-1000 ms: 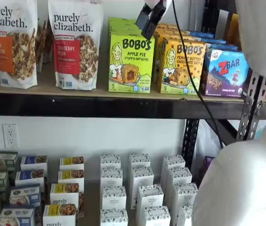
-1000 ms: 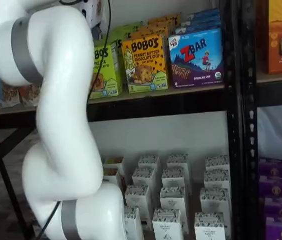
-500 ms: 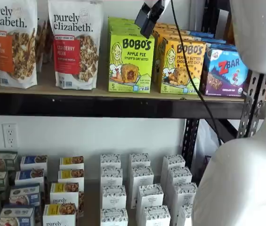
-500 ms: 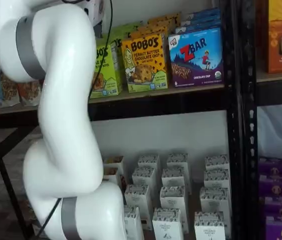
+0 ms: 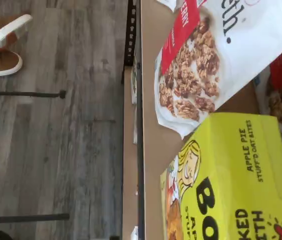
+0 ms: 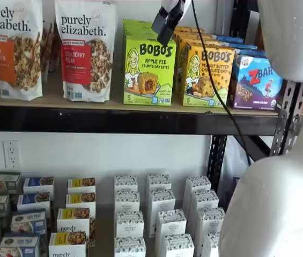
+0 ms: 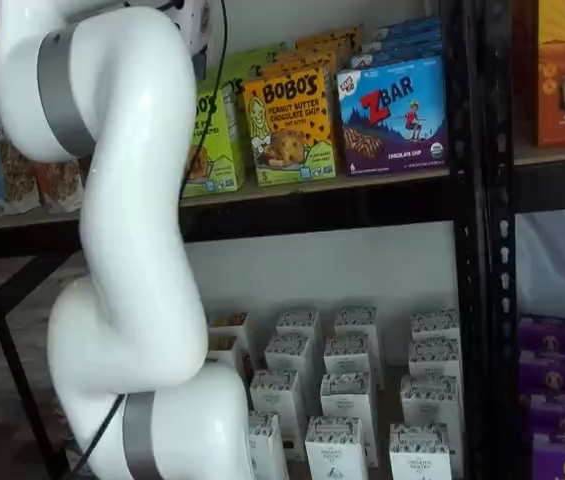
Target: Pick the green box on the top shelf, the fourth from the left
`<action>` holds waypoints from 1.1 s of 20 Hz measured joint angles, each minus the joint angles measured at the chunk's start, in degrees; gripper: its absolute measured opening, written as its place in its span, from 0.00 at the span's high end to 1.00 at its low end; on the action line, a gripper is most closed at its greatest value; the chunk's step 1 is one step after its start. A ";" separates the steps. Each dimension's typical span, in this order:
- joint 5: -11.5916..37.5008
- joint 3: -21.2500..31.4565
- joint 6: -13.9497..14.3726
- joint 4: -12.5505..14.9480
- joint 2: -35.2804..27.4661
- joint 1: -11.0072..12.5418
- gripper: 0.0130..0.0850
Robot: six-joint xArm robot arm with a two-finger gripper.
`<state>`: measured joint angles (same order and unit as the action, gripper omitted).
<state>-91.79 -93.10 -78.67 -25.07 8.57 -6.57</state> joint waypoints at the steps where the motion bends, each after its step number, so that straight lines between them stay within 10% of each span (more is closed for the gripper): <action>1: 0.23 -0.02 -0.03 -0.01 -0.13 -0.01 0.00; 22: 3.24 0.70 -0.29 3.13 -2.54 -1.44 0.00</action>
<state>-88.55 -92.40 -78.96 -21.94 6.04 -8.01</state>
